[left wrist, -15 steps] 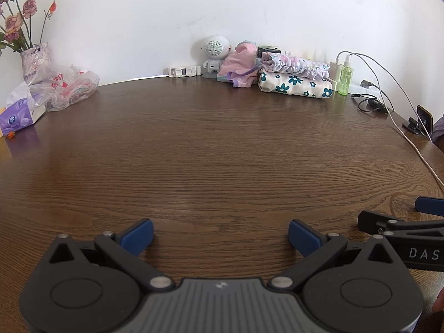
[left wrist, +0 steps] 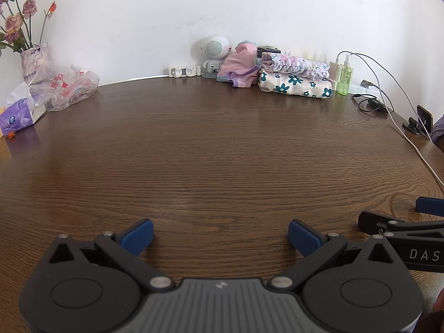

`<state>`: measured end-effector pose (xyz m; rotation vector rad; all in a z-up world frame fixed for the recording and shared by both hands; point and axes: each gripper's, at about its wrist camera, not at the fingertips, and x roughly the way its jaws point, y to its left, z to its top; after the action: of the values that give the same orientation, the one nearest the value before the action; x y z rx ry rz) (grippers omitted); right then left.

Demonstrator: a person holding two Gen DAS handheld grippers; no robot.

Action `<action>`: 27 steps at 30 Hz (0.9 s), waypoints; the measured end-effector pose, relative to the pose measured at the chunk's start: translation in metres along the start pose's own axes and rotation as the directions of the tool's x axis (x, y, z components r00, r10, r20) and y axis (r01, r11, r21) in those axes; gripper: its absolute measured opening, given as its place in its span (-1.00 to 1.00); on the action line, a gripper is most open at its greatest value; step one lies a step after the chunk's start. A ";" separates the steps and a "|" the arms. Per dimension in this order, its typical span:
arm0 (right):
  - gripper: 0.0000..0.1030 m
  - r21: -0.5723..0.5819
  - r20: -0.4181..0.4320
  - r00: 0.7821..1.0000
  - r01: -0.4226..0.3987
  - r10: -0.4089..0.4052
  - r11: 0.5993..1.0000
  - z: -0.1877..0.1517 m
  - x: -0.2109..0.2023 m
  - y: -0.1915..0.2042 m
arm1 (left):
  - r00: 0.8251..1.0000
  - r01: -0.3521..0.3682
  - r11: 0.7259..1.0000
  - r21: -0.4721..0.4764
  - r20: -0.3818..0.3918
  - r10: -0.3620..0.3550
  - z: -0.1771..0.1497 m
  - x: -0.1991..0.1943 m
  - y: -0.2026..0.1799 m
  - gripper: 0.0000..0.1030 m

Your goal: Fold clothes

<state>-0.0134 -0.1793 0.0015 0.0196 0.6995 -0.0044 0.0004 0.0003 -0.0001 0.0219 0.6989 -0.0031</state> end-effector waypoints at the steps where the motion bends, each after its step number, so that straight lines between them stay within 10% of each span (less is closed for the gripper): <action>1: 0.99 0.000 0.000 1.000 0.000 0.000 1.000 0.000 0.000 0.000 | 1.000 0.000 1.000 0.000 0.000 0.000 0.000 0.000 0.000 1.00; 27: 0.99 0.000 0.001 1.000 0.001 -0.001 1.000 0.000 0.000 0.001 | 1.000 0.006 1.000 0.001 0.000 -0.006 0.000 0.000 0.001 1.00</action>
<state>-0.0135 -0.1783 0.0013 0.0195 0.6990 -0.0057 0.0006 0.0009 0.0000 0.0208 0.6991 -0.0091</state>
